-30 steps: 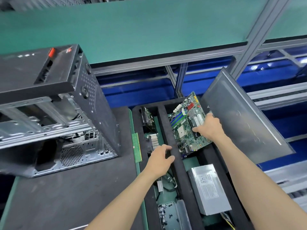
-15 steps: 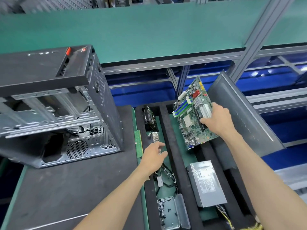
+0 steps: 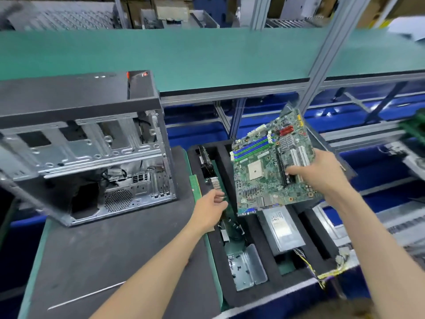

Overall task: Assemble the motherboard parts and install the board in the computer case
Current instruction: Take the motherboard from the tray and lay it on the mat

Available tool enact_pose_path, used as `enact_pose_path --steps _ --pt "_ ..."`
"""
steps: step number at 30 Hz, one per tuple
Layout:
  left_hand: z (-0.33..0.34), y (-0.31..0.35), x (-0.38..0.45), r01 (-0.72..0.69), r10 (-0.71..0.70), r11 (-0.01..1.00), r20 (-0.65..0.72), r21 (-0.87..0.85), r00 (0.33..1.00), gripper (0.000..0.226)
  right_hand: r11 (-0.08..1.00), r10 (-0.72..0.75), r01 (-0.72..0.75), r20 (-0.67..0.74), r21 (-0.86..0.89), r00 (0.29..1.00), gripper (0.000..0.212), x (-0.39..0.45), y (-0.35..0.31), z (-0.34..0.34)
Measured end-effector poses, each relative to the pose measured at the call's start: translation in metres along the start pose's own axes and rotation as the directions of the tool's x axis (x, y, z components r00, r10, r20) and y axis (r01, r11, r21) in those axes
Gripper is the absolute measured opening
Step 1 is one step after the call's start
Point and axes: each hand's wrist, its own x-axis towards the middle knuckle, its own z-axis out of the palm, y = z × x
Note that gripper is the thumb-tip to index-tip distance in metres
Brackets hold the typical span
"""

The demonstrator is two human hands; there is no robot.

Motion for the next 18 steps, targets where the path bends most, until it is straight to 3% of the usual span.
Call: enact_pose_path --steps 1,3,9,15,18 --pt "-0.004 -0.005 -0.006 0.007 -0.007 1.0 0.004 -0.027 1.0 0.031 0.999 0.022 -0.022 0.01 0.044 1.0 0.073 -0.012 0.004 0.006" --pt "-0.014 -0.016 -0.018 0.032 -0.031 0.996 0.009 -0.081 0.999 0.031 0.994 0.048 -0.05 0.029 0.101 0.998 0.071 -0.035 0.011 0.021" --pt "-0.042 -0.054 -0.05 0.145 -0.141 0.977 0.039 -0.159 0.989 0.045 0.97 0.094 -0.121 0.134 0.212 0.986 0.032 -0.097 0.019 0.07" --pt "-0.07 -0.099 -0.078 0.29 -0.292 0.906 0.039 -0.309 0.956 0.04 0.935 0.163 -0.226 0.233 0.273 0.959 0.037 -0.147 0.018 0.12" --pt "-0.083 -0.113 -0.088 0.372 -0.37 0.823 0.092 -0.43 0.924 0.052 0.895 0.188 -0.261 0.225 0.361 0.956 0.031 -0.174 0.012 0.142"
